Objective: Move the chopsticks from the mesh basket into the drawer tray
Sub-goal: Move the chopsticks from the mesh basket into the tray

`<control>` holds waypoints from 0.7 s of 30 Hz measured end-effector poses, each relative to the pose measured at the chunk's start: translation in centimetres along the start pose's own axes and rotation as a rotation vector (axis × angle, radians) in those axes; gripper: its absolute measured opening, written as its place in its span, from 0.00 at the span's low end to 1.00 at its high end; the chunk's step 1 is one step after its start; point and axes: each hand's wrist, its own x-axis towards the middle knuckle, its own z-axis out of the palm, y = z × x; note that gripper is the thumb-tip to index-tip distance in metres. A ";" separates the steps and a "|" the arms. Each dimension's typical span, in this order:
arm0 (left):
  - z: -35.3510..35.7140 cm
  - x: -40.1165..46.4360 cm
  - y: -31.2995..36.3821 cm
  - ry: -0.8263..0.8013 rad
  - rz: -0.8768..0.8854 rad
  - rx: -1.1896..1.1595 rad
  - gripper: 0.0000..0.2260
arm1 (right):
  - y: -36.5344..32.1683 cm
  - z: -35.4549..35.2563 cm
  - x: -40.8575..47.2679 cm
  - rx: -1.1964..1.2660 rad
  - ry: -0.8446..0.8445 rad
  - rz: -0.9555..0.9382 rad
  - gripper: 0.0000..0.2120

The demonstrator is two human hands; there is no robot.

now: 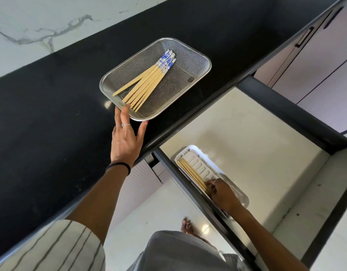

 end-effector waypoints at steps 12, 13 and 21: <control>-0.1 0.1 0.1 -0.012 0.004 -0.009 0.28 | -0.3 -0.5 0.4 -0.035 -0.079 -0.008 0.14; -0.1 0.1 0.0 -0.013 0.003 -0.010 0.28 | -0.6 -0.9 0.4 -0.050 -0.088 -0.031 0.15; 0.0 0.0 0.0 -0.018 -0.006 -0.010 0.28 | -7.0 -7.3 1.7 0.149 0.035 -0.250 0.10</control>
